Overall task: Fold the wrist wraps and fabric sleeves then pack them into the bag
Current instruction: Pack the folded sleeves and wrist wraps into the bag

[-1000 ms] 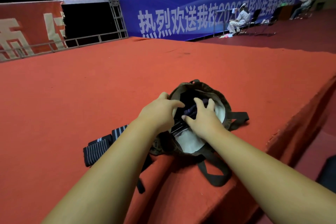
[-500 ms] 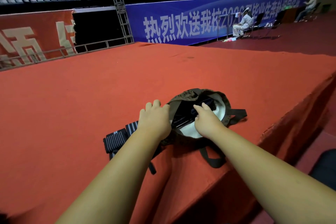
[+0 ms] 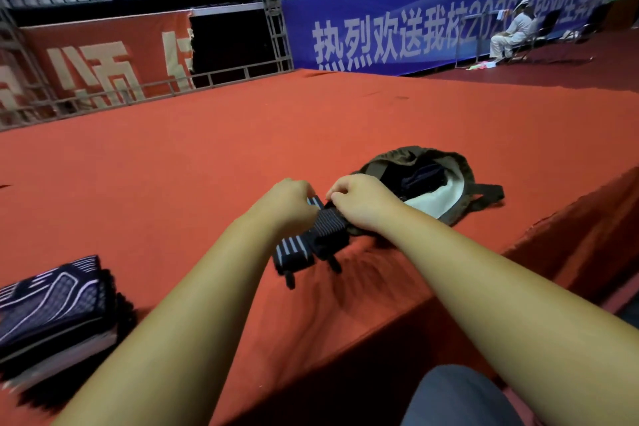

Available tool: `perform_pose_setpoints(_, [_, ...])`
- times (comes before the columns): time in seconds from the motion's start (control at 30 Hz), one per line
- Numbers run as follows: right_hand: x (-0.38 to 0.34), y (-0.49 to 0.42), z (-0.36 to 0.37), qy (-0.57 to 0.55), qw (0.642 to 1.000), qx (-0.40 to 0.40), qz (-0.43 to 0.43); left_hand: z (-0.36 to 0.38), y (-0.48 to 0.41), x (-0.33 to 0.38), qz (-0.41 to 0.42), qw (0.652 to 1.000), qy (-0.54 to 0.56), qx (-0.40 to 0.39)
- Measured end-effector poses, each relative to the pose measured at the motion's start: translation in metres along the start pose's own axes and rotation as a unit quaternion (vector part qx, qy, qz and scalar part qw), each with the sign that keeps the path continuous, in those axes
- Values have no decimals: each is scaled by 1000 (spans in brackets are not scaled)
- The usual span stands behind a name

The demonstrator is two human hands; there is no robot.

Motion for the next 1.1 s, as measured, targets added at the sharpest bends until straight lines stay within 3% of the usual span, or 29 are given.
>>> perform_pose_setpoints(0.27, [-85, 30, 48, -15, 992, -101, -69, -66, 65, -80, -54, 997, 9, 56])
perform_pose_setpoints(0.6, [-180, 45, 122, -108, 974, -191, -64, -125, 149, -191, -145, 984, 16, 100])
perform_pose_setpoints(0.87, [-257, 58, 183, -174, 951, -253, -38, -141, 225, -299, -312, 930, 60, 183])
perform_pose_setpoints(0.97, [-276, 60, 207, -194, 944, -266, -21, -128, 245, -320, -355, 915, 107, 160])
perform_pose_setpoints(1.1, [-289, 62, 232, -190, 942, -275, 12, -93, 259, -339, -348, 887, 291, 90])
Point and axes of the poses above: each hand's wrist, its own y-axis away from the middle knuckle, its own z-axis out of the palm, x = y × z, the point moved 5 cm from there along -y, towards the middle knuckle, and after that the axes turned 8 degrees about y, right-handed, at the moved point
